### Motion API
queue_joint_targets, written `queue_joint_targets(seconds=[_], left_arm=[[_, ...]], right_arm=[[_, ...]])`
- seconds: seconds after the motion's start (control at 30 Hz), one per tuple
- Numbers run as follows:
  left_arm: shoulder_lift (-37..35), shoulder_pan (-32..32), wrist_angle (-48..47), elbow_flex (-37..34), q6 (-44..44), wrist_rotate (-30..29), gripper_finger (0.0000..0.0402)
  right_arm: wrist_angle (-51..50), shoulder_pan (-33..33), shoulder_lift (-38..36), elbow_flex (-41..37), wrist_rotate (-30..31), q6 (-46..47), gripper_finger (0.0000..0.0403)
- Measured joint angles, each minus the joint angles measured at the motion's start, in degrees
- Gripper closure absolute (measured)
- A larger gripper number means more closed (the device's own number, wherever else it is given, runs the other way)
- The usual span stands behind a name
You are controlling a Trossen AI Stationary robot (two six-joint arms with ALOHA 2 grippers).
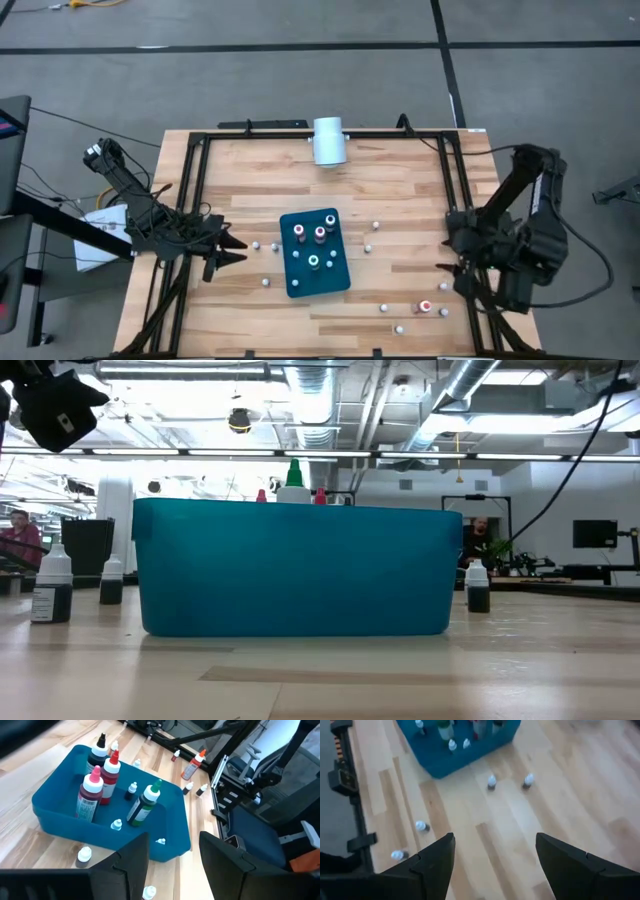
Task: Pick & Place food coloring
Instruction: Put the big orange food coloring bottle into the blue bin
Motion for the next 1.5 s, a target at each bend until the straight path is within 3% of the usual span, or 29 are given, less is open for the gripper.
queue_joint_targets(seconds=[0.17, 0.43, 0.67, 0.83, 1.17, 1.33, 1.5], left_arm=[[0.01, 0.00, -0.02, 0.00, -1.46, -0.32, 0.0236], [0.02, 0.01, -0.04, 0.00, -3.03, -2.12, 0.0236], [0.02, 0.01, 0.02, 0.00, -3.10, -4.46, 0.0236], [0.02, 0.00, 1.15, 0.00, -3.12, -4.50, 0.0236], [0.02, 0.02, 2.48, 0.00, -2.94, -3.39, 0.0236], [0.02, 0.02, 2.45, 0.00, -2.96, -3.23, 0.0236], [0.02, 0.02, 2.43, 0.00, -2.94, -3.24, 0.0236]], right_arm=[[1.69, 7.65, -0.67, -4.61, -1.96, 10.25, 0.0136], [12.72, 16.66, 3.13, -10.02, -2.61, 22.35, 0.0136], [14.19, 17.92, 11.13, -10.62, -2.71, 28.45, 0.0136], [13.89, 17.48, 12.01, -11.17, -2.71, 32.59, 0.0136], [16.55, 13.78, 6.95, -17.87, -3.41, 26.63, 0.0136], [16.18, 13.02, 5.78, -18.16, -2.97, 18.61, 0.0136], [12.47, 13.68, 5.65, -18.16, -2.96, 17.45, 0.0136]])
